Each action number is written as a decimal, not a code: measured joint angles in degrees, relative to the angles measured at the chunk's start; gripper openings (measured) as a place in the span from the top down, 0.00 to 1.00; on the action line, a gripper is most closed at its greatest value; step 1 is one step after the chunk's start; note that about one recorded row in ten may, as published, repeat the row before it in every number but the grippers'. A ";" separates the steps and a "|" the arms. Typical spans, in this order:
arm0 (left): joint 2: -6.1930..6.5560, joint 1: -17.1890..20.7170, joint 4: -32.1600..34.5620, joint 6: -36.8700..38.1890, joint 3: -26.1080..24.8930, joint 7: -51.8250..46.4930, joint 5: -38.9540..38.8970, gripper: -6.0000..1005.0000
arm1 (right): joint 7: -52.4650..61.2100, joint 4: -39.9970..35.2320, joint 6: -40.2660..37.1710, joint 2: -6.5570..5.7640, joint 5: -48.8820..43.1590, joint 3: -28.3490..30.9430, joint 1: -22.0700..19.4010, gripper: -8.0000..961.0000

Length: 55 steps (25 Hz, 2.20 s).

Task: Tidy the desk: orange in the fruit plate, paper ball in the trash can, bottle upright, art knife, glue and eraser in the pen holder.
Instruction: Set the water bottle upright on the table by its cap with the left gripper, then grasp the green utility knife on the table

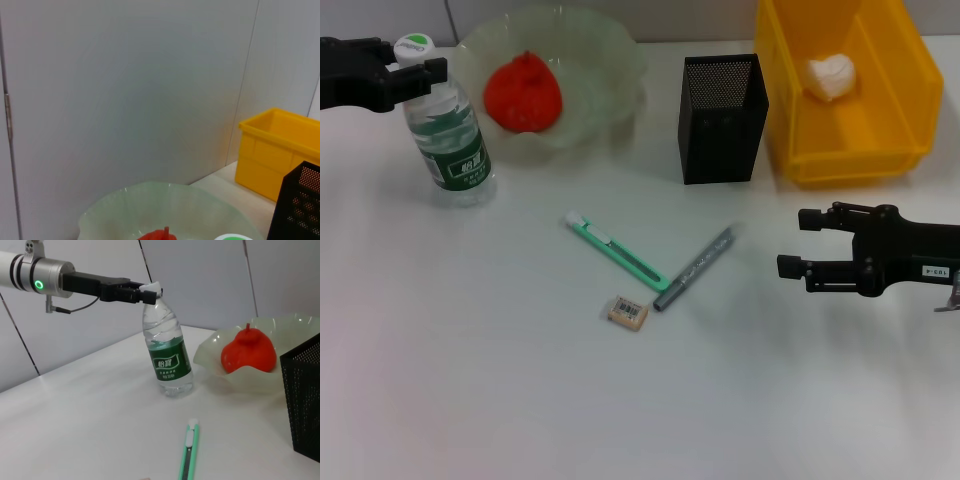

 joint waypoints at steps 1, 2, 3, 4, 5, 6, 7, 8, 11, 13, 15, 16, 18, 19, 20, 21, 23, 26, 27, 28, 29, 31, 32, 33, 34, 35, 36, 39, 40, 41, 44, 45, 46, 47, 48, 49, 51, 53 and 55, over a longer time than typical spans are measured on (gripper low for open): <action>0.00 -0.01 0.00 -0.06 0.01 0.01 0.00 0.53 | 0.00 0.00 -0.03 0.00 0.00 0.00 -0.02 0.14; -0.02 -0.01 -0.02 -0.16 0.03 0.04 0.00 0.53 | 0.00 0.00 -0.07 0.00 0.00 0.00 -0.04 0.14; -0.02 -0.01 -0.02 -0.16 0.03 0.04 0.00 0.53 | 0.00 0.00 -0.12 0.00 0.00 0.00 -0.04 0.14; -0.02 -0.02 -0.02 -0.18 0.04 0.13 0.00 0.53 | 0.00 0.00 -0.15 0.00 0.00 0.00 -0.04 0.14; -0.05 -0.02 -0.02 -0.18 0.04 0.29 0.00 0.53 | 0.00 0.00 -0.20 0.00 0.00 0.00 -0.04 0.14; -0.07 -0.02 -0.02 -0.17 0.04 0.35 0.00 0.53 | 0.00 0.00 -0.23 0.00 0.00 0.00 -0.04 0.14; -0.07 -0.02 -0.02 -0.17 0.04 0.35 0.00 0.53 | 0.00 0.00 -0.24 0.00 0.00 0.00 -0.04 0.14; -0.10 -0.02 -0.02 -0.18 0.05 0.50 0.00 0.53 | 0.00 0.00 -0.26 0.00 0.00 0.00 -0.03 0.14; -0.11 -0.05 -0.02 -0.18 0.04 0.57 0.02 0.53 | 0.00 0.00 -0.31 0.00 0.00 0.00 -0.03 0.14; -0.15 -0.10 -0.02 -0.20 0.04 0.63 0.11 0.53 | 0.00 0.00 -0.32 0.00 0.00 0.00 -0.04 0.14; -0.18 -0.11 -0.01 -0.23 0.04 0.70 0.10 0.53 | 0.00 0.00 -0.33 0.00 0.00 0.00 -0.03 0.14; -0.18 -0.11 -0.01 -0.23 0.04 0.74 0.08 0.53 | 0.00 0.00 -0.34 0.00 0.00 0.00 -0.05 0.14; -0.18 -0.11 -0.01 -0.23 0.04 0.74 0.08 0.53 | 0.00 0.00 -0.35 0.00 0.00 0.00 -0.09 0.14; -0.19 -0.11 0.01 -0.25 0.07 0.79 0.08 0.53 | 0.00 0.00 -0.35 0.00 0.00 0.00 -0.10 0.14; -0.19 -0.11 0.01 -0.25 0.09 0.79 0.10 0.53 | 0.00 0.00 -0.35 0.00 0.00 0.00 -0.11 0.14; -0.19 -0.11 0.01 -0.25 0.09 0.79 0.10 0.53 | 0.00 0.00 -0.35 0.00 0.00 0.00 -0.11 0.14; -0.23 -0.11 0.02 -0.31 0.11 0.80 0.14 0.53 | 0.00 0.00 -0.35 0.00 0.00 0.00 -0.12 0.14; -0.67 0.04 0.32 -0.82 0.02 1.18 -0.04 0.53 | 0.00 0.00 -0.35 0.00 0.00 0.00 -0.12 0.14; -0.67 0.04 0.32 -0.82 0.02 1.18 -0.04 0.53 | 0.00 0.00 -0.35 0.00 0.01 0.00 -0.12 0.14; -0.77 0.07 0.38 -0.88 0.01 1.26 -0.06 0.53 | 0.00 0.00 -0.35 0.00 0.02 0.00 -0.12 0.14; -0.78 0.10 0.40 -0.93 0.01 1.33 -0.06 0.53 | 0.01 0.00 -0.35 0.00 0.04 0.00 -0.12 0.14; -0.79 0.12 0.40 -1.06 0.06 1.39 0.06 0.41 | 0.01 0.00 -0.35 0.00 0.05 0.00 -0.12 0.14; -0.79 0.12 0.40 -1.10 0.07 1.41 0.09 0.30 | 0.01 0.00 -0.35 0.00 0.05 0.00 -0.10 0.14; -0.79 0.12 0.40 -1.10 0.07 1.41 0.09 0.29 | 0.01 0.00 -0.35 0.00 0.05 0.00 -0.08 0.14; -0.79 0.14 0.40 -1.12 0.09 1.41 0.07 0.27 | 0.04 0.00 -0.34 0.00 0.05 0.00 -0.08 0.14; -0.79 0.14 0.40 -1.12 0.09 1.41 0.07 0.26 | 0.06 0.00 -0.35 0.00 0.05 0.00 -0.08 0.14; -0.79 0.15 0.40 -1.12 0.09 1.41 0.06 0.25 | 0.07 0.00 -0.35 0.00 0.05 0.00 -0.07 0.14; -0.79 0.16 0.40 -1.12 0.12 1.41 0.07 0.21 | 0.09 0.00 -0.34 0.00 0.05 0.00 -0.05 0.14; -0.79 0.16 0.40 -1.12 0.12 1.41 0.07 0.20 | 0.09 0.00 -0.35 0.00 0.05 0.00 -0.04 0.14; -0.79 0.16 0.40 -1.12 0.13 1.41 0.07 0.18 | 0.09 0.00 -0.34 0.00 0.04 0.00 -0.04 0.14; -0.79 0.16 0.47 -1.12 0.11 1.41 0.07 0.14 | 0.10 0.00 -0.34 0.00 0.03 0.00 -0.03 0.14; -0.79 0.16 0.47 -1.12 0.11 1.41 0.07 0.14 | 0.11 0.00 -0.34 0.00 0.03 0.00 -0.02 0.14; -0.79 0.16 0.47 -1.12 0.11 1.41 0.07 0.14 | 0.11 0.00 -0.33 0.00 0.02 0.00 -0.03 0.14; -0.75 0.18 0.81 -0.76 -0.51 1.41 -0.47 0.14 | 0.11 0.00 -0.32 0.00 0.01 0.00 -0.02 0.14; -0.53 0.39 1.17 0.06 -1.06 1.40 -2.06 0.14 | 0.12 0.00 -0.28 0.00 0.01 0.00 -0.03 0.14; 0.12 0.82 1.69 1.97 -1.51 1.40 -5.30 0.14 | 0.12 0.00 -0.23 0.00 0.00 0.00 -0.03 0.14; 0.12 0.82 1.69 1.97 -1.51 1.40 -5.30 0.14 | 0.11 0.00 -0.11 0.00 -0.01 0.00 0.00 0.14; 1.95 1.82 2.24 9.04 -1.54 1.25 -12.21 0.14 | 0.11 0.00 -0.01 0.00 -0.01 0.00 0.09 0.14; 2.36 2.09 2.24 13.19 -1.46 1.25 -14.18 0.14 | 0.11 0.00 0.02 0.00 -0.01 0.00 0.18 0.14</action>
